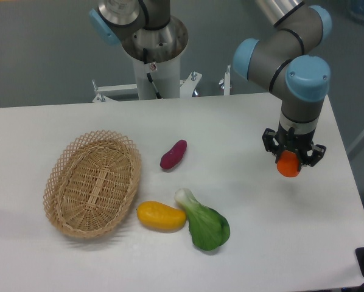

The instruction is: Place the orange on the table

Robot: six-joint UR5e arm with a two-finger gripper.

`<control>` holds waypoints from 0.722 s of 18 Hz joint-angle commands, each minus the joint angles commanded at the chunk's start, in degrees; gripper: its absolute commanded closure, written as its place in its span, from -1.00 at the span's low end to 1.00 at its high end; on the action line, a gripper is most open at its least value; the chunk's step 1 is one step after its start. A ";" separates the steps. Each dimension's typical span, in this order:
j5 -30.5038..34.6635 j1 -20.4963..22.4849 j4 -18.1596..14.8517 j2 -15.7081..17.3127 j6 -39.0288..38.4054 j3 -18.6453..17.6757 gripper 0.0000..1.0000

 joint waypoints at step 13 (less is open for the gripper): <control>0.26 -0.79 0.35 -0.26 -2.97 -2.72 0.61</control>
